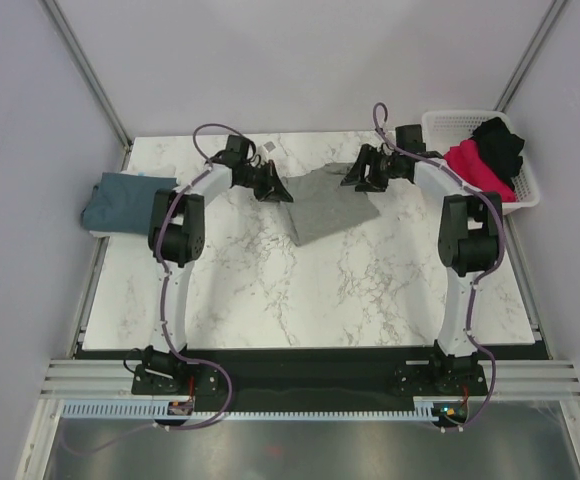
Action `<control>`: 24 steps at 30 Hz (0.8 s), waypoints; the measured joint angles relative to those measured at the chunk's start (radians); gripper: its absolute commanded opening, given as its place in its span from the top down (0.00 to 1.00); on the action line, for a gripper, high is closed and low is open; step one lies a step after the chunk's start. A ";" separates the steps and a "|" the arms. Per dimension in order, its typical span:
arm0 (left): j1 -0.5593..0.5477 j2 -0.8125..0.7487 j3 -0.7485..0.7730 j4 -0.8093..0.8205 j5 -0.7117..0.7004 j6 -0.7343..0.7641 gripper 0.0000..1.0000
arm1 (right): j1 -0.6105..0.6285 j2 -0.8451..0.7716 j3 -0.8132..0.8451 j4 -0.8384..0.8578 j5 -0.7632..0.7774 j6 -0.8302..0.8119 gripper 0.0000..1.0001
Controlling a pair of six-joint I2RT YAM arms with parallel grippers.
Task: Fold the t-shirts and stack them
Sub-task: Neatly place the folded tshirt to the corner
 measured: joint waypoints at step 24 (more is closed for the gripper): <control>0.298 -0.335 0.270 -0.948 -0.300 0.752 0.98 | -0.064 -0.407 -0.186 -0.107 0.117 -0.164 0.32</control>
